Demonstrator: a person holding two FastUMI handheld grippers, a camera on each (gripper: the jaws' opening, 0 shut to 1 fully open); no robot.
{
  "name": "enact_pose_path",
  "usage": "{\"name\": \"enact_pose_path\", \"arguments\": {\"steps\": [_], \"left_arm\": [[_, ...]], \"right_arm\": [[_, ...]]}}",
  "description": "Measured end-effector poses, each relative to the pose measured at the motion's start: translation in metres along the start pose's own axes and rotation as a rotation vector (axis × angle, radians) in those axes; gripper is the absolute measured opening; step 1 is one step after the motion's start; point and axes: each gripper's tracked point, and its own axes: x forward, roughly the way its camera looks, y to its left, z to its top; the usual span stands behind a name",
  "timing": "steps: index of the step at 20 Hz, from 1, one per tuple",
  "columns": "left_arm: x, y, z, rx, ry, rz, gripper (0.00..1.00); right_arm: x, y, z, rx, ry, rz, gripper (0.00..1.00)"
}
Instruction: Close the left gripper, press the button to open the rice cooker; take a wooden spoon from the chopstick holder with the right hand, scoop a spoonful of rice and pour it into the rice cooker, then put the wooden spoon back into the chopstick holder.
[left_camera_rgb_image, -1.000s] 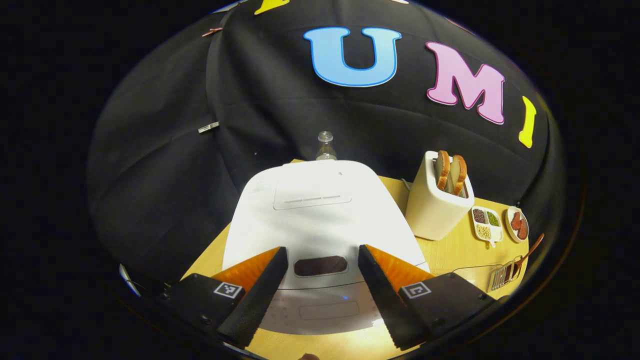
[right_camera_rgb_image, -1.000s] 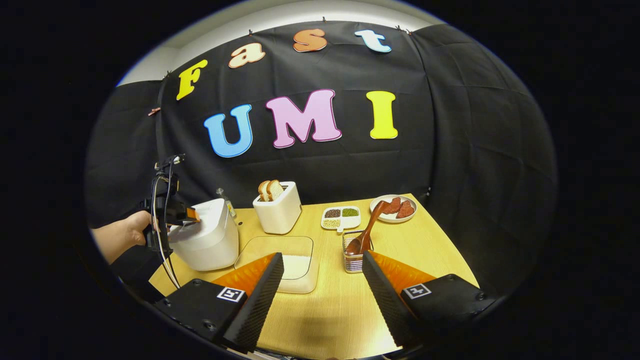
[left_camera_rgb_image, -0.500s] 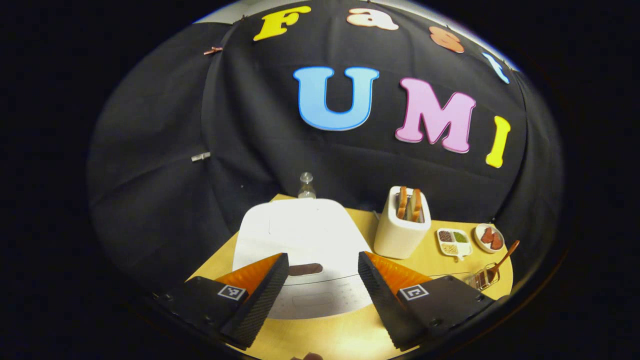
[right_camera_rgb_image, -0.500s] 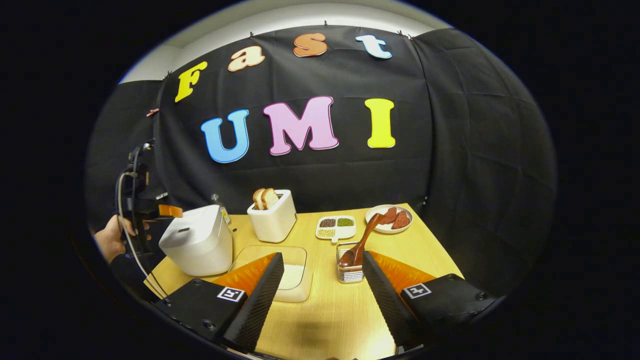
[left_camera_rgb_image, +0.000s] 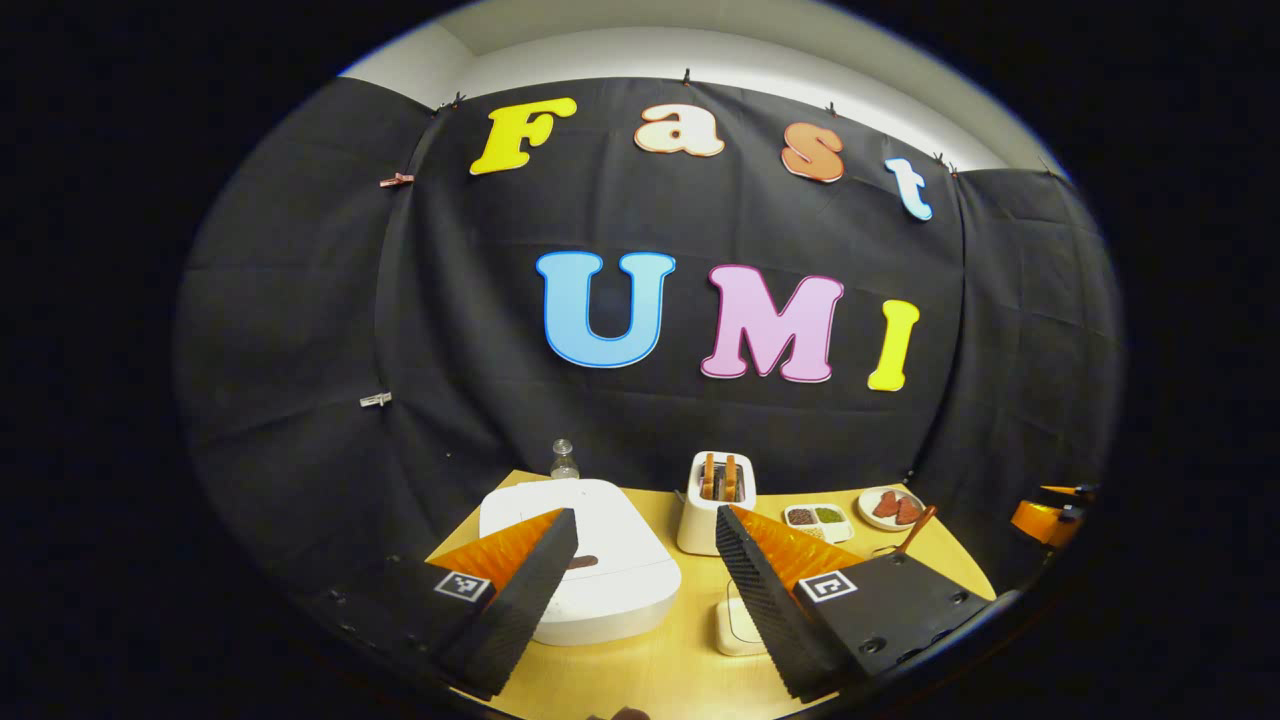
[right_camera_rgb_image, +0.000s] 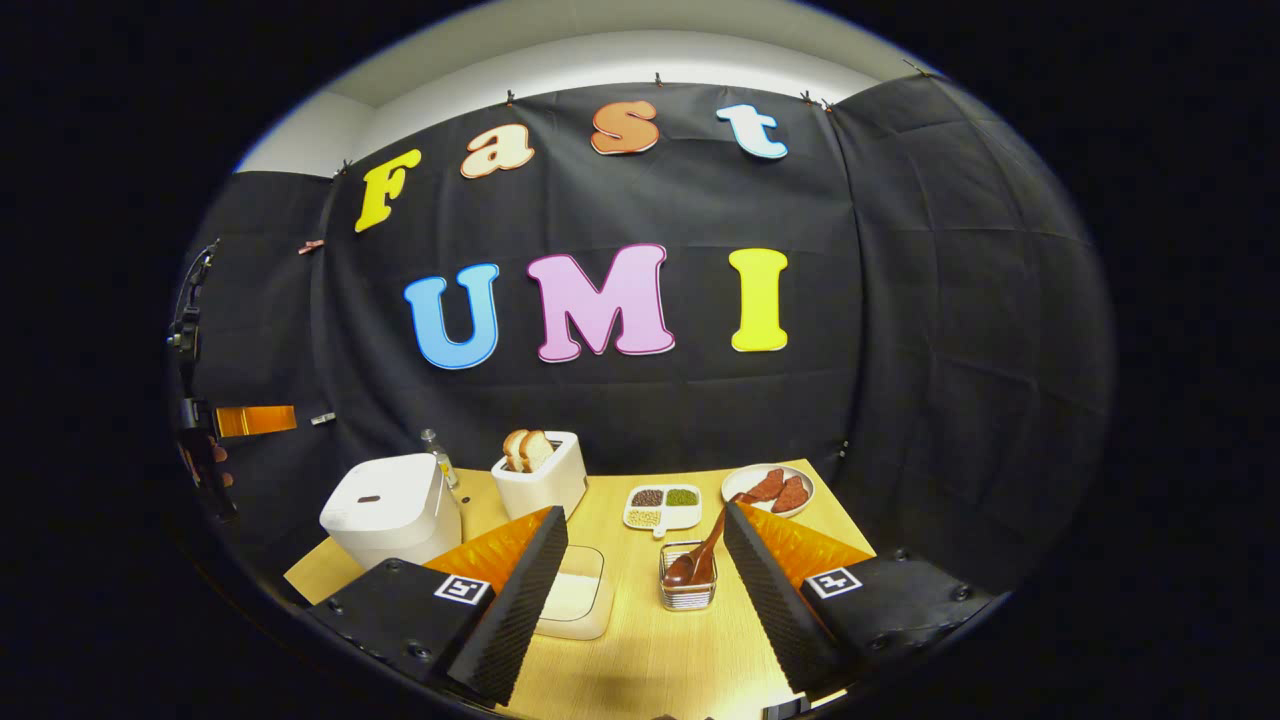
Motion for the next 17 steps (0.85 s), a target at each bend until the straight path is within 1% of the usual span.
{"name": "enact_pose_path", "arguments": {"steps": [3, 5, 8, 10, 13, 17], "left_arm": [[-0.023, -0.012, 0.006, -0.007, 0.001, -0.028, 0.96], [-0.035, -0.017, 0.000, -0.038, 0.018, -0.038, 0.96], [-0.048, -0.015, -0.009, -0.042, 0.033, -0.028, 0.95], [-0.053, -0.013, -0.018, -0.034, 0.036, -0.024, 0.95], [-0.059, -0.011, -0.027, -0.070, 0.058, -0.055, 0.95], [-0.054, 0.007, -0.029, -0.035, 0.055, -0.063, 0.95]], "right_arm": [[-0.004, 0.008, 0.011, -0.035, -0.005, 0.036, 0.99], [-0.013, 0.020, 0.017, -0.017, -0.021, 0.086, 0.98], [-0.027, 0.023, 0.013, 0.002, 0.010, 0.110, 0.98], [-0.033, 0.023, 0.008, -0.013, 0.027, 0.103, 0.98], [-0.040, 0.024, 0.005, -0.041, 0.028, 0.076, 0.98], [-0.049, 0.026, 0.003, -0.042, 0.016, 0.005, 0.98]]}}
